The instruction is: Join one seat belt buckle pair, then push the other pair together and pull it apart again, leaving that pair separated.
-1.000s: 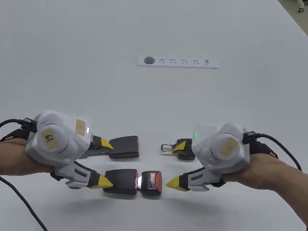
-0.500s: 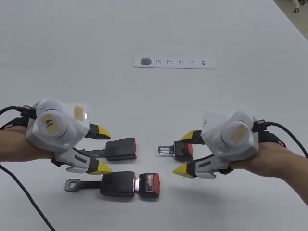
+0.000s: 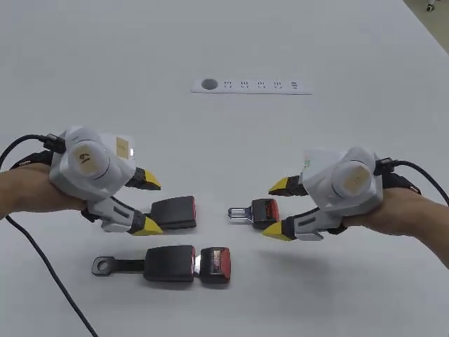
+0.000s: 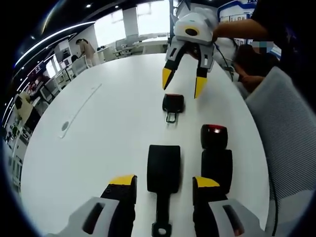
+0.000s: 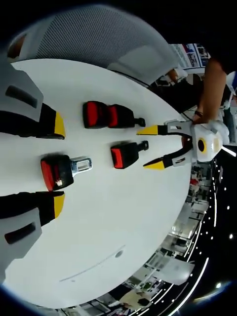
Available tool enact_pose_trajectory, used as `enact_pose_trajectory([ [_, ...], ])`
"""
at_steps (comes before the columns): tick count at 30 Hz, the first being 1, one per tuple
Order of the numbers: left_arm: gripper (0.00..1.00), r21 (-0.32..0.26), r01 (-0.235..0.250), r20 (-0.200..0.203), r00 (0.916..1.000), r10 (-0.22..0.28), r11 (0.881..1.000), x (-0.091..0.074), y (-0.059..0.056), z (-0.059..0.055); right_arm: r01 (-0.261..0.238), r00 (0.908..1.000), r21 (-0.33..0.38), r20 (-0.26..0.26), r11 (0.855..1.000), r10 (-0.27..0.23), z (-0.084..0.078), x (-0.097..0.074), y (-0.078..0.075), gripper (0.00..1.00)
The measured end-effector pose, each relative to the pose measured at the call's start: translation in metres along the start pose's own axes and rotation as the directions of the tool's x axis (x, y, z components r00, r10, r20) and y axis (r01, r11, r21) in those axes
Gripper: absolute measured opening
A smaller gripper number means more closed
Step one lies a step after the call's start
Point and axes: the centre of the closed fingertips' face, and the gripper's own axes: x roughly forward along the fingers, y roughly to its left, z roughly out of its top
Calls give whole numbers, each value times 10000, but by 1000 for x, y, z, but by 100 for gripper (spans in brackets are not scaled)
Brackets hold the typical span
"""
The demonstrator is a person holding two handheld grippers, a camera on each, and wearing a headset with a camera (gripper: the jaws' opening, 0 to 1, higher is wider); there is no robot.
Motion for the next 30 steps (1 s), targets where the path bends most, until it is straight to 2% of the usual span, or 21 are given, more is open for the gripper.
enact_pose_trajectory([
  [4,44,16,202,-275,9994,-201,9998,5,2,-7,-57,9999,-160,-125,9999,55,-6,4,-5,39],
  [6,43,-21,274,-365,9990,-275,9996,5,3,-6,-62,9999,-212,-88,9998,60,-7,5,-8,39],
  [11,40,10,491,-602,9970,-489,9988,12,5,-13,-261,9995,-392,-215,9989,252,-13,10,-11,36],
  [16,36,6,733,-753,9945,-731,9973,17,5,-12,-528,9978,-435,-420,9977,510,-18,15,-8,36],
  [22,32,256,1079,-1037,9891,-1047,9938,22,0,-11,-738,9962,-607,-498,9954,708,-23,20,-9,34],
  [30,32,694,1304,-1246,9848,-1211,9890,26,2,-16,-833,9941,-806,-756,9933,772,-28,21,-8,31],
])
